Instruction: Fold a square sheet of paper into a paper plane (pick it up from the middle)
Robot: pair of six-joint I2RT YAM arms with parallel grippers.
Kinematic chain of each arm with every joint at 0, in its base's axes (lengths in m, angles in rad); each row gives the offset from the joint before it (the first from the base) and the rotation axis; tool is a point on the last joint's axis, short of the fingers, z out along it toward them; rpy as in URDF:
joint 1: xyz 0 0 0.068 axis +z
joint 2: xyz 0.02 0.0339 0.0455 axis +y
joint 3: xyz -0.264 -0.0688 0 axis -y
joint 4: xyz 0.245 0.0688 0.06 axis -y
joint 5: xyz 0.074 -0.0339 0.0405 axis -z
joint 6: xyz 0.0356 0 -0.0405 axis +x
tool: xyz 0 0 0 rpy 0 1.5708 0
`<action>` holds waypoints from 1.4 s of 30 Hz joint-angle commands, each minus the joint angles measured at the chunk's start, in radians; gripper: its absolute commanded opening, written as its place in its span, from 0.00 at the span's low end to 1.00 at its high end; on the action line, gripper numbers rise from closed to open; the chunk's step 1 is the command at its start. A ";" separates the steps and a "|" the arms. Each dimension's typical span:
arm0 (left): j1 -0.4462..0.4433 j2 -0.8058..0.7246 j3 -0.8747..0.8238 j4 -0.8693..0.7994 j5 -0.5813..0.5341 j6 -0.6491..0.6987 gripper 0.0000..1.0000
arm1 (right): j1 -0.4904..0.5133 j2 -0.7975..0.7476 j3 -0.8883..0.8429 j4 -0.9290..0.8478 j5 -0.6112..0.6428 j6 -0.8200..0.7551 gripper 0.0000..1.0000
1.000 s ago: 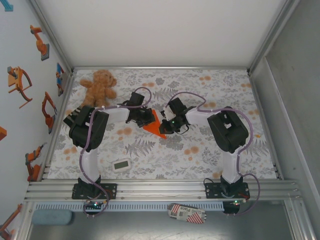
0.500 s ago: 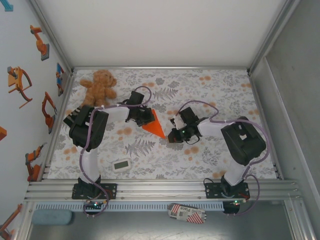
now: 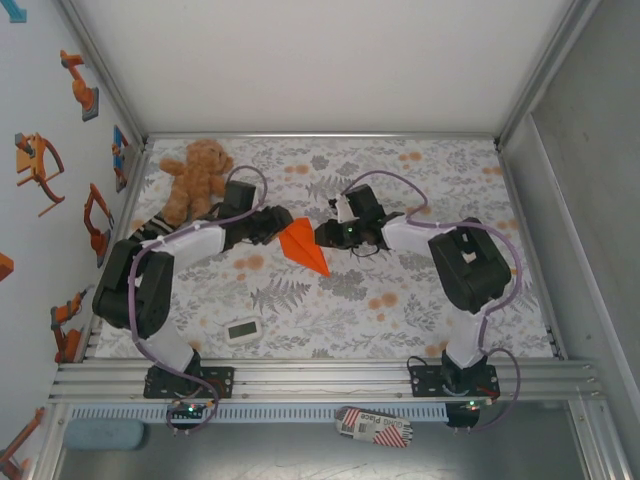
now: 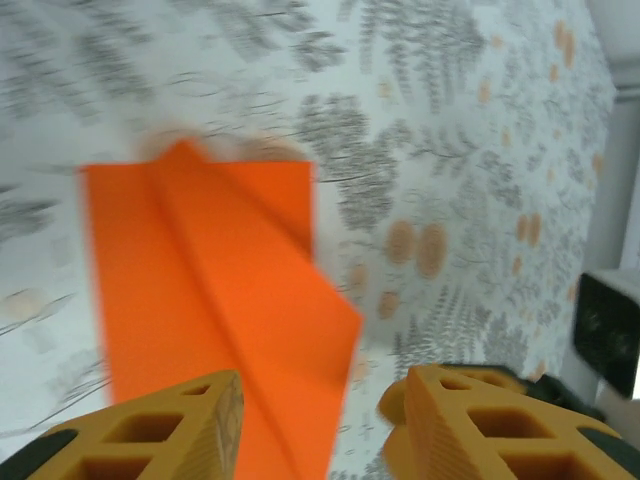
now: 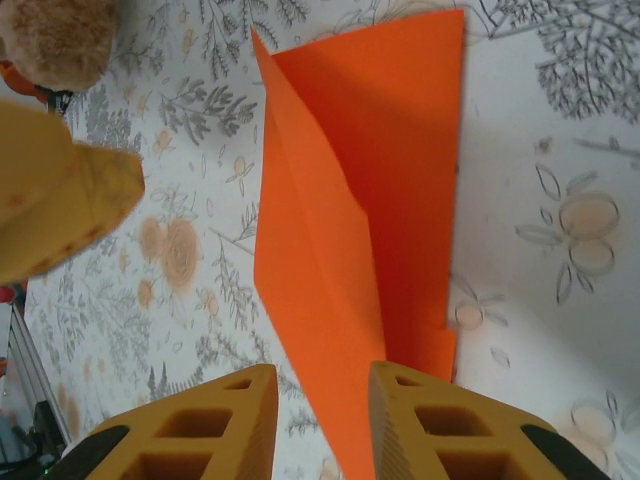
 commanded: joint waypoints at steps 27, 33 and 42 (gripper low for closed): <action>0.037 -0.222 -0.158 0.273 0.092 -0.122 0.60 | -0.039 -0.069 0.088 0.228 -0.177 0.136 0.00; 0.032 -0.304 -0.179 0.463 0.162 -0.165 0.68 | -0.057 -0.122 0.084 0.429 -0.249 0.366 0.00; -0.006 -0.279 -0.128 0.593 0.252 -0.176 0.62 | -0.064 -0.123 0.082 0.694 -0.296 0.638 0.00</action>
